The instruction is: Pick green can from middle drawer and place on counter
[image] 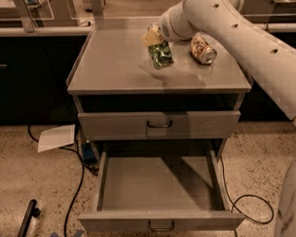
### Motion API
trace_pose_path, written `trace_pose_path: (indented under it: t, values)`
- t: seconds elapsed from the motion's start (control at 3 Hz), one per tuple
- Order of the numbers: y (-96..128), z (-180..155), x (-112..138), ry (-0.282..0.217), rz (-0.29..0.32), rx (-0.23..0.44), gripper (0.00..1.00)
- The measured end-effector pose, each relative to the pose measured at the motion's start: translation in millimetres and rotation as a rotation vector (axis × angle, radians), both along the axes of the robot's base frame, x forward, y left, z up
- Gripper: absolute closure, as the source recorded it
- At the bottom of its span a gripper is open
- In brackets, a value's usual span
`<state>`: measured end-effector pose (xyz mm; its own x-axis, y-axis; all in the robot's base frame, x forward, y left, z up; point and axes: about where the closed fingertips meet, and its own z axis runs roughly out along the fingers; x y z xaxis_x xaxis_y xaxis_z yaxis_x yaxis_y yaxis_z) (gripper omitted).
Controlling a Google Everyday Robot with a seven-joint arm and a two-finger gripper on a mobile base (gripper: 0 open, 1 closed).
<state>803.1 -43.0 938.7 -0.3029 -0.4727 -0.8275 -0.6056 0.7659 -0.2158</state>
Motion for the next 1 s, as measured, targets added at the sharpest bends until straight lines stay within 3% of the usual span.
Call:
trace_pose_path:
  t: [0.67, 1.0]
  values:
    - [-3.4, -11.7, 7.8, -0.011, -0.019, -0.01, 0.12]
    - [-3.3, -11.8, 8.0, -0.011, -0.019, -0.01, 0.0]
